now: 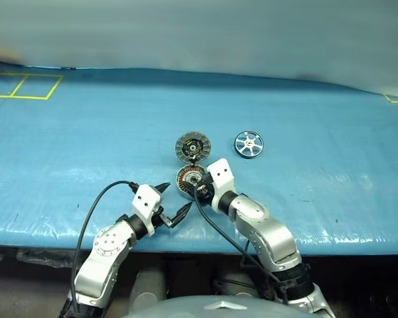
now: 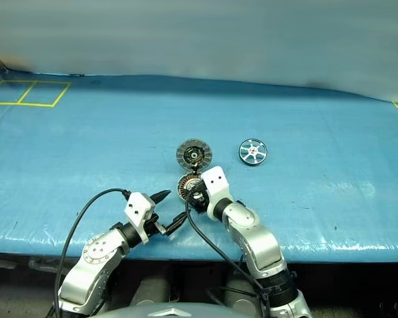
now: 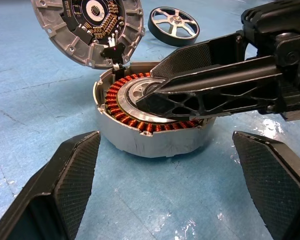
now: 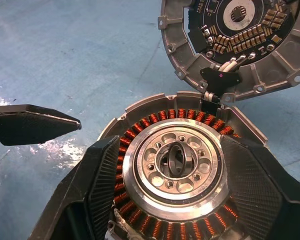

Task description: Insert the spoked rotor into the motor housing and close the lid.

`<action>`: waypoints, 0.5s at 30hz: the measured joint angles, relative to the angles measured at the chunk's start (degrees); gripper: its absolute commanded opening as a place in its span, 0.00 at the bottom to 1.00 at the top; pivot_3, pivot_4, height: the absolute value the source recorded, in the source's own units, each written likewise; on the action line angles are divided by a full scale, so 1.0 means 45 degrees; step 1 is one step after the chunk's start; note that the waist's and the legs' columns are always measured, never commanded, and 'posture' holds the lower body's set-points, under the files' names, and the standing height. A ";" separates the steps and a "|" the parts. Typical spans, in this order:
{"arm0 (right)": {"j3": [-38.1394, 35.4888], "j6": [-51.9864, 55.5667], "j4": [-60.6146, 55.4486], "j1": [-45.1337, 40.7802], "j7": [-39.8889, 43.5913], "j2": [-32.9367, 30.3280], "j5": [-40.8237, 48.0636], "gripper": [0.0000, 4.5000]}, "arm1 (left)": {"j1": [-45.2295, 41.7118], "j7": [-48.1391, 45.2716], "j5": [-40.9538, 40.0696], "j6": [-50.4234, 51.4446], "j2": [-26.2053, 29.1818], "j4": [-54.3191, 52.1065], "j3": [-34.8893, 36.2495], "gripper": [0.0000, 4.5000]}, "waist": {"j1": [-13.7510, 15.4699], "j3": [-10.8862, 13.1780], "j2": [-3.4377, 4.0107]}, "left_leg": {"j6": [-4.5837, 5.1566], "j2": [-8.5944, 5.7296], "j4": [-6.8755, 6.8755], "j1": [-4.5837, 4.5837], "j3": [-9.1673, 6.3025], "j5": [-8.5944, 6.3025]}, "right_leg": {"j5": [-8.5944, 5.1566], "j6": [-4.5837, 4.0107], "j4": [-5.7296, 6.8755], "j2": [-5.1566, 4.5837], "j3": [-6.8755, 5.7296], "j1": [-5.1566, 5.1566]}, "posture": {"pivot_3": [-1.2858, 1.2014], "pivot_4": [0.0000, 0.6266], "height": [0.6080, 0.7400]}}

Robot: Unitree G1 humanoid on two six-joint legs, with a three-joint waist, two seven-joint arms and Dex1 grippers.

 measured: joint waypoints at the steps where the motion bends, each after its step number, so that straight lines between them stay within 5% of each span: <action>1: -0.0080 0.0177 -0.0330 -0.0005 0.0054 -0.0005 0.0153 0.67 | -0.0003 0.0000 0.0000 0.0000 0.0001 0.0000 0.0000 1.00 | 0.0001 0.0000 0.0000 | 0.0000 0.0002 -0.0001 0.0000 -0.0002 0.0000 | 0.0000 0.0000 0.0000 0.0002 -0.0001 0.0000 | 0.52 0.24 1.00; 11: 0.0886 0.3130 -0.1537 -0.1956 -0.0566 -0.1467 -0.0837 0.00 | -0.0093 -0.0010 0.0002 -0.0118 0.0001 0.0003 0.0002 1.00 | -0.0009 0.0000 0.0001 | 0.0000 0.0000 0.0000 -0.0003 0.0002 0.0001 | -0.0004 -0.0009 0.0006 -0.0003 -0.0001 -0.0010 | 0.52 0.24 1.00; 15: 0.1634 0.3974 -0.1546 -0.2512 -0.0657 -0.1492 -0.1166 0.00 | -0.0110 0.0001 0.0012 -0.0145 -0.0008 0.0003 -0.0006 1.00 | -0.0011 0.0000 0.0000 | 0.0000 0.0000 -0.0006 -0.0017 0.0000 0.0000 | -0.0004 -0.0008 0.0006 0.0002 -0.0005 -0.0016 | 0.52 0.24 1.00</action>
